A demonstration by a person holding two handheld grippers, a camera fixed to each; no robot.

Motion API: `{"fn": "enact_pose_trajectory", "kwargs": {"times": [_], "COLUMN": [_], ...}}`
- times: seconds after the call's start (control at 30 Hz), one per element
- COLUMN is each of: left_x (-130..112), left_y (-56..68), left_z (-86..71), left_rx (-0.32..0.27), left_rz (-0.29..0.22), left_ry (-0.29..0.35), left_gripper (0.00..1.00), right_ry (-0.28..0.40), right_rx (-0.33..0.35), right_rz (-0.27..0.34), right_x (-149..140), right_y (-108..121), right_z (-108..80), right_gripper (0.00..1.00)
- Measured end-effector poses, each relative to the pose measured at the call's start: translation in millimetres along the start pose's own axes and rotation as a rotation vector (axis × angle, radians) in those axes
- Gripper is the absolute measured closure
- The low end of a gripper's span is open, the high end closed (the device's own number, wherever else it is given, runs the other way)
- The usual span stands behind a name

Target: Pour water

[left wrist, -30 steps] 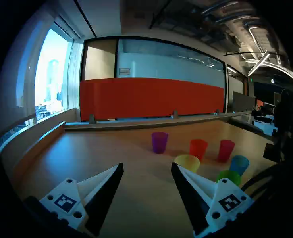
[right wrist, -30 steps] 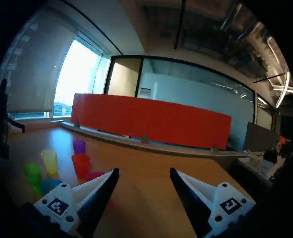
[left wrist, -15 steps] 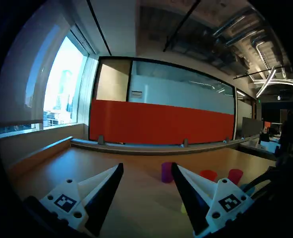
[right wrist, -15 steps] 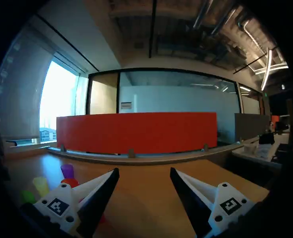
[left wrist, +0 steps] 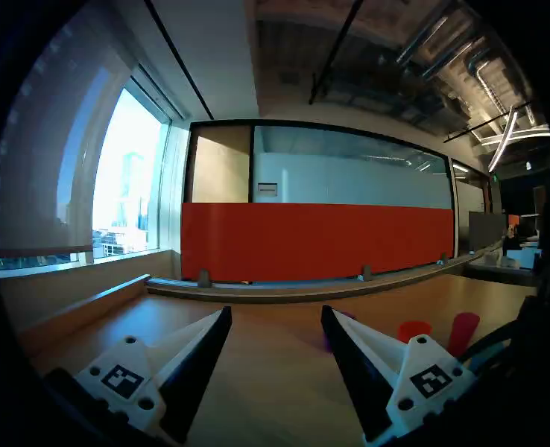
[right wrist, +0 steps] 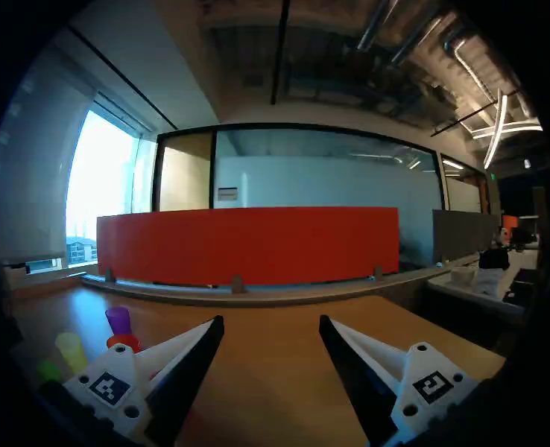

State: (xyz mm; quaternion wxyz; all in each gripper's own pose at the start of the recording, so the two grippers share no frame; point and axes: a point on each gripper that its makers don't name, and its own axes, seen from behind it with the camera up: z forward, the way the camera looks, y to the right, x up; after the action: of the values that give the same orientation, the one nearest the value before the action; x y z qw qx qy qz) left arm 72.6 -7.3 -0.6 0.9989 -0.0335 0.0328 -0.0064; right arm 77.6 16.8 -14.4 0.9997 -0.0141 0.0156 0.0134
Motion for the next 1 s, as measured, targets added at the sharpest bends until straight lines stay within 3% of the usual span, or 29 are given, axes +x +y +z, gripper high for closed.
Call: {"fn": "enact_pose_trajectory", "kwargs": {"times": [0.47, 0.7, 1.0], "left_x": [-19.5, -34.1, -47.0], "left_y": [-7.9, -5.3, -2.7], "left_z": [-1.2, -0.4, -5.2], "left_rx": [0.081, 0.094, 0.089], "left_rz": [0.062, 0.020, -0.011], "left_ry": [0.017, 0.011, 0.001], "left_gripper": [0.11, 0.11, 0.11], "right_ry": [-0.036, -0.038, -0.039], "right_rx": [-0.041, -0.030, -0.010], "right_rz": [-0.011, 0.017, 0.011], "right_x": [9.2, 11.6, 12.2], "right_y": [2.8, -7.9, -22.1], "right_z": [-5.4, -5.1, -2.2], "right_gripper": [0.01, 0.01, 0.01]}}
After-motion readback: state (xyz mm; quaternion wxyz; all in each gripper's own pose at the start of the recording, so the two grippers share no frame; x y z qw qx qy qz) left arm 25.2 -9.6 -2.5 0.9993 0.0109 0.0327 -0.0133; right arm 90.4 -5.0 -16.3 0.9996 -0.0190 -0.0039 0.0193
